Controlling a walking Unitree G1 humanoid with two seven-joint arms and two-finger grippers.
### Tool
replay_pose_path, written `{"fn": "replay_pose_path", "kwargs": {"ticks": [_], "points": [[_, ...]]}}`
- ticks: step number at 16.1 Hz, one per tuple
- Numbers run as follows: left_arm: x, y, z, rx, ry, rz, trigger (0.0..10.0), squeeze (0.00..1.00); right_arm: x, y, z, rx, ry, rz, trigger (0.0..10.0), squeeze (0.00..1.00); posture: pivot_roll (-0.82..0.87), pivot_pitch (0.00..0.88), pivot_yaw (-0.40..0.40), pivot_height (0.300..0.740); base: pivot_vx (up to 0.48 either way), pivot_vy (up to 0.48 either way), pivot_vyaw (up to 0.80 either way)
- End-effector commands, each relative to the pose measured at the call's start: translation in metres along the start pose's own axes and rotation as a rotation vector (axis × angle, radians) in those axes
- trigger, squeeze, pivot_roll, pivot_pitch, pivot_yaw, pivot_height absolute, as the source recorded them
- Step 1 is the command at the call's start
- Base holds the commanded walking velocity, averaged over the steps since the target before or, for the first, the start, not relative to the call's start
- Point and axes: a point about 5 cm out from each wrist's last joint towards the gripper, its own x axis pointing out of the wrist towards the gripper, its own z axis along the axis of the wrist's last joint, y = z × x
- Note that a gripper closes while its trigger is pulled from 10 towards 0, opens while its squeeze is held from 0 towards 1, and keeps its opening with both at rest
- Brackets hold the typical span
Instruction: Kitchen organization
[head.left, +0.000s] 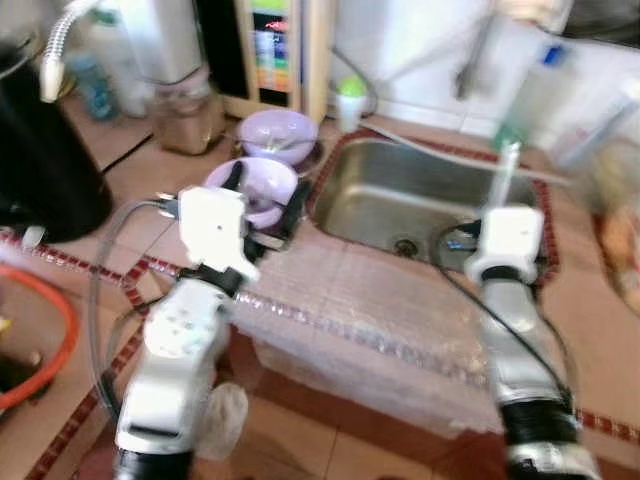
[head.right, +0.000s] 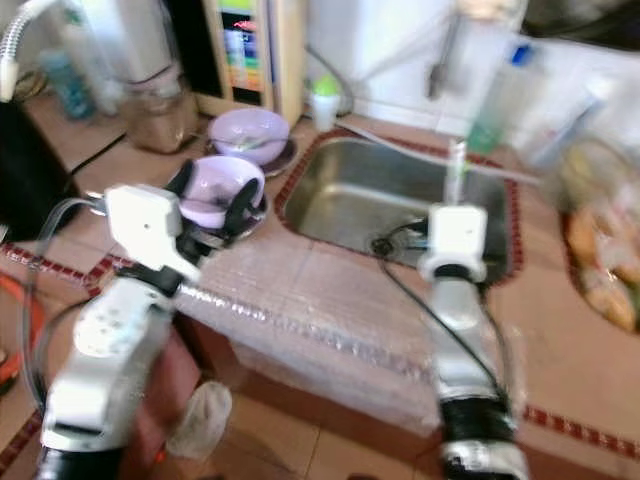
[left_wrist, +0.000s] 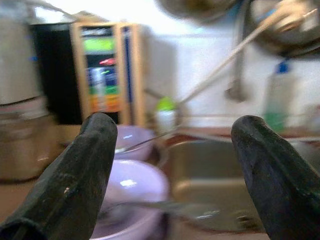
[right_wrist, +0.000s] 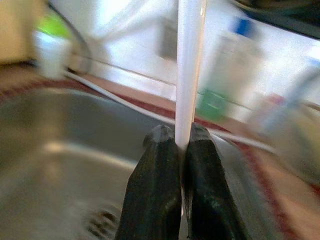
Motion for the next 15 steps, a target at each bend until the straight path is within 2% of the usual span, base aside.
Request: {"fn": "replay_pose_path", "kwargs": {"ticks": [1, 8, 10, 11, 12, 15], "points": [[0.003, -0.008, 0.003, -0.012, -0.013, -0.026, 10.0, 0.00, 0.000, -0.009, -0.003, -0.016, 0.004, -0.021, 10.0, 0.00, 0.01, 0.000, 0.014, 0.740, 0.270, 0.000, 0.00], [-0.002, -0.008, 0.005, -0.015, -0.020, -0.004, 10.0, 0.00, -0.001, 0.001, -0.009, -0.003, 0.047, 0.023, 10.0, 0.00, 0.03, 0.000, 0.003, 0.740, 0.036, 0.000, 0.00], [-0.007, -0.011, -0.001, 0.005, 0.025, -0.027, 10.0, 0.00, 0.002, 0.009, -0.011, -0.071, 0.057, 0.050, 10.0, 0.00, 0.04, 0.000, -0.008, 0.740, 0.000, 0.000, 0.00], [-0.008, -0.013, -0.004, 0.004, 0.043, -0.047, 10.0, 0.00, 0.002, 0.012, -0.011, -0.049, 0.057, 0.058, 10.0, 0.00, 0.04, 0.000, -0.014, 0.740, 0.000, 0.000, 0.00], [-0.012, -0.015, -0.009, 0.004, 0.085, -0.084, 10.0, 0.00, 0.004, 0.019, -0.009, 0.047, 0.078, 0.108, 10.0, 0.00, 0.04, 0.000, -0.020, 0.740, 0.000, 0.000, 0.00], [-0.018, -0.013, -0.009, 0.043, 0.088, -0.086, 10.0, 0.00, 0.009, 0.035, -0.009, 0.053, 0.106, 0.234, 10.0, 0.00, 0.05, 0.000, -0.023, 0.740, 0.000, 0.000, 0.00]]}}
